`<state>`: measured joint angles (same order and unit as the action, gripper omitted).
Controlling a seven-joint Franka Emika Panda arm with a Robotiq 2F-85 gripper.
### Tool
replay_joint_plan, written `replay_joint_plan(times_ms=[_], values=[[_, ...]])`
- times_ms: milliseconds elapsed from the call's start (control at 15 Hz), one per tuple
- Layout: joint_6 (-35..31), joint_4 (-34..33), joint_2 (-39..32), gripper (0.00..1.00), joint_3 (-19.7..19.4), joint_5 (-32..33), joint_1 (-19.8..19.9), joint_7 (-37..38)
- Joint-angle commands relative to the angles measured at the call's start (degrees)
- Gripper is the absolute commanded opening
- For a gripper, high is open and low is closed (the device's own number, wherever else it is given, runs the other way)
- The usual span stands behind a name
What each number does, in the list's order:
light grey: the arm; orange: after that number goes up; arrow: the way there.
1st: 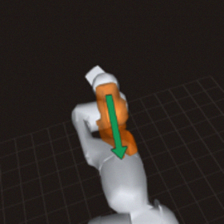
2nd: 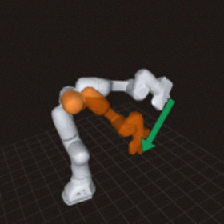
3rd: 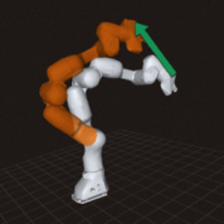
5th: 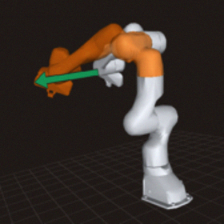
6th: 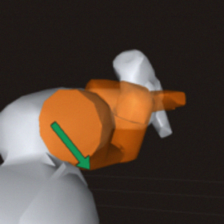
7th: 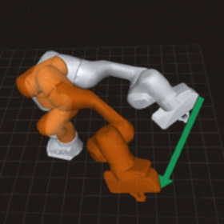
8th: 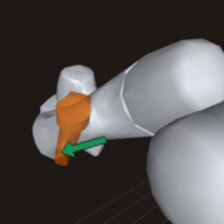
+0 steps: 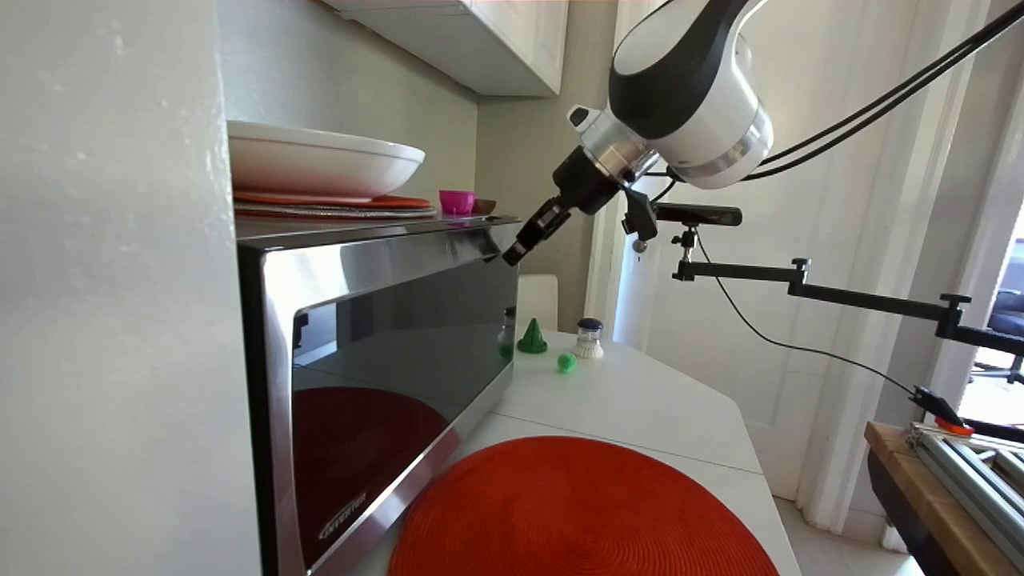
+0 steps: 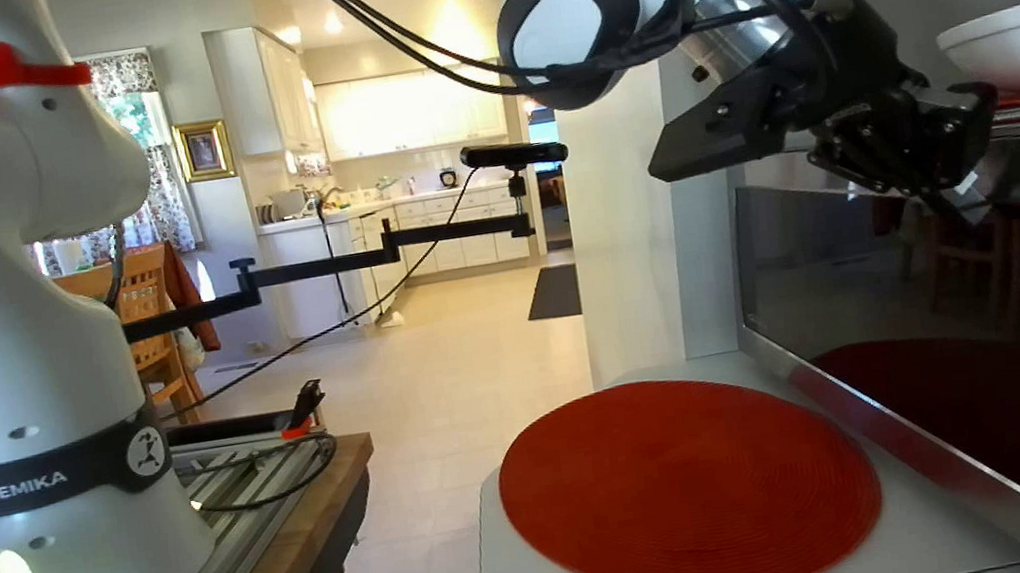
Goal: Put the pink bowl on top of the microwave, then close the door of the microwave
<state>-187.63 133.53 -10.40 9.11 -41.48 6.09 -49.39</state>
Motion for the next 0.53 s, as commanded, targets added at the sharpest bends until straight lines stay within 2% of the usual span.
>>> replay_joint_plan(times_ms=[0, 200, 467], values=[[-3.69, -4.34, -5.70, 0.00, 4.45, 0.63, 4.98, -1.52], [-6.78, -6.73, -9.85, 0.00, 7.95, 2.95, 9.08, -0.57], [-9.62, -6.48, -11.31, 0.00, 12.05, 5.30, 13.24, 0.04]])
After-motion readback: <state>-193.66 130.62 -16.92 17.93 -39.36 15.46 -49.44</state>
